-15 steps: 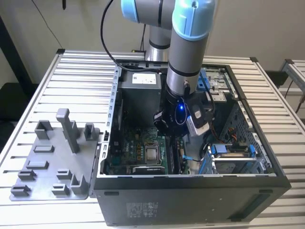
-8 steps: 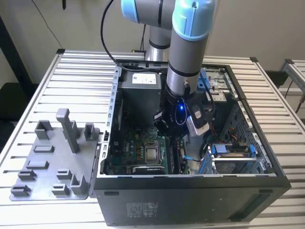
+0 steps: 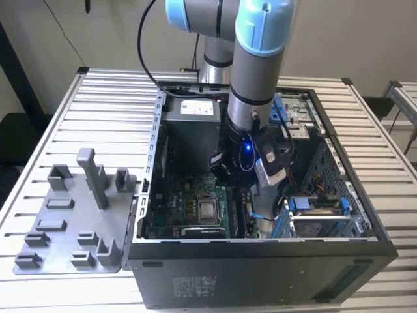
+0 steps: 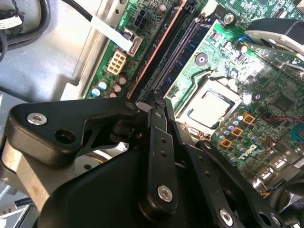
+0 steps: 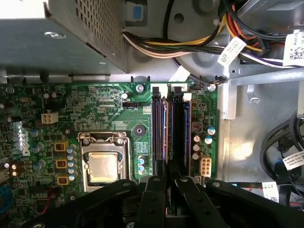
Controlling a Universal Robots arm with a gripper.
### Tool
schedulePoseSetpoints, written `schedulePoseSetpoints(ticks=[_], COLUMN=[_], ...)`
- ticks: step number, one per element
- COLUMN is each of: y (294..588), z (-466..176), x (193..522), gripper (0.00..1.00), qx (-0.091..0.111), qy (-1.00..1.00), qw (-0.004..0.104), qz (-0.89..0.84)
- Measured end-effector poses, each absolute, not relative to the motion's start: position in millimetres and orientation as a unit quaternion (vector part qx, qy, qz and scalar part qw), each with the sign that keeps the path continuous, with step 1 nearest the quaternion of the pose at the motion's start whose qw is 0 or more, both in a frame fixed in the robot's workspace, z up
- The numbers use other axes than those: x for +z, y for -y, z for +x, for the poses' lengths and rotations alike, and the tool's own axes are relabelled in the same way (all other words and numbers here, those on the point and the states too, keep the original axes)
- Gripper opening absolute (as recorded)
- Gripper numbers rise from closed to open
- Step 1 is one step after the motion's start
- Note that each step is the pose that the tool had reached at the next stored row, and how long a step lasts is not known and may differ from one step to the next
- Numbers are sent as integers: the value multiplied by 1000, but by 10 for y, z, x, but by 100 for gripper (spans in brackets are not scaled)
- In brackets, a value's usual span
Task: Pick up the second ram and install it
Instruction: 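Insert the second ram into the second slot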
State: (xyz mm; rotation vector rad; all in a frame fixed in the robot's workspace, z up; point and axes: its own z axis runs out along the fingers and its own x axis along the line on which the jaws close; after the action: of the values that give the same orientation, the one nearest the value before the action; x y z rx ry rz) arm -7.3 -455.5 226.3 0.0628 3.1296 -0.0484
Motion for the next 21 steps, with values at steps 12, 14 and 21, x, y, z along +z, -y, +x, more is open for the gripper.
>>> schedulePoseSetpoints(ticks=[12,14,21], y=[4554,4554,4554], z=[-75,-75,-75], x=[2251,2250,2209], gripper=[14,14,14], qx=[-15,-15,-15], qy=[-1000,-1000,-1000], qw=[6,6,6], qz=[12,12,12])
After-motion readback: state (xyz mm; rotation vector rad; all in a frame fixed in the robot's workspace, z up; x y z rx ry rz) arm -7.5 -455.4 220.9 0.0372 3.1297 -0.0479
